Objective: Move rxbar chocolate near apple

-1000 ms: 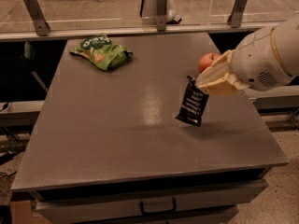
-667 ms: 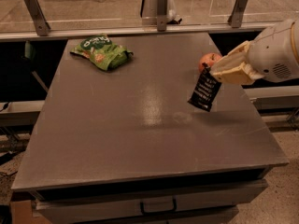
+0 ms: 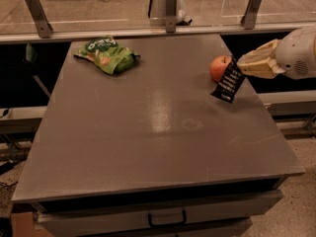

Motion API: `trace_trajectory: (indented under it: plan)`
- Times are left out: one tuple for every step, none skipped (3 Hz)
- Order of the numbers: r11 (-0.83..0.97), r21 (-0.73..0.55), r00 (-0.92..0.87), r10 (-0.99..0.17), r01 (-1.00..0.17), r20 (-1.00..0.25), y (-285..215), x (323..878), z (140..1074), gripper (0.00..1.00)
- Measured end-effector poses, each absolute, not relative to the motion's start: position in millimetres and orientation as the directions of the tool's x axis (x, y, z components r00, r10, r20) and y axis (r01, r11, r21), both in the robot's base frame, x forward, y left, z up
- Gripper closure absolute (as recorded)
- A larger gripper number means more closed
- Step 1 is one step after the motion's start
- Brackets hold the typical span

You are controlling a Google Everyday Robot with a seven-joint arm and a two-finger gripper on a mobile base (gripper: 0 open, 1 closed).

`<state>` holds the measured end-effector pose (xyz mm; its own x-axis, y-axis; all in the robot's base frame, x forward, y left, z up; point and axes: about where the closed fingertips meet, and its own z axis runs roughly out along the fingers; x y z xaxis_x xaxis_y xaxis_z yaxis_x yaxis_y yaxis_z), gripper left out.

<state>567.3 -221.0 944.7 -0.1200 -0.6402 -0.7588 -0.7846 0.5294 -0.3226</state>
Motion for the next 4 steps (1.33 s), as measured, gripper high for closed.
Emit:
trace_trajectory:
  plan:
    - [0.575,-0.272,-0.162,-0.591,-0.771,-0.79,-233,591,919,1.0]
    - [0.619,-0.237,-0.201,-0.553,-0.749,-0.808,-245,604,896,1.0]
    - [0.647,-0.229,-0.217,-0.532,-0.727,-0.818,-256,612,888,1.0]
    - [0.661,-0.229,-0.227,-0.529,-0.715,-0.818,-263,615,887,0.84]
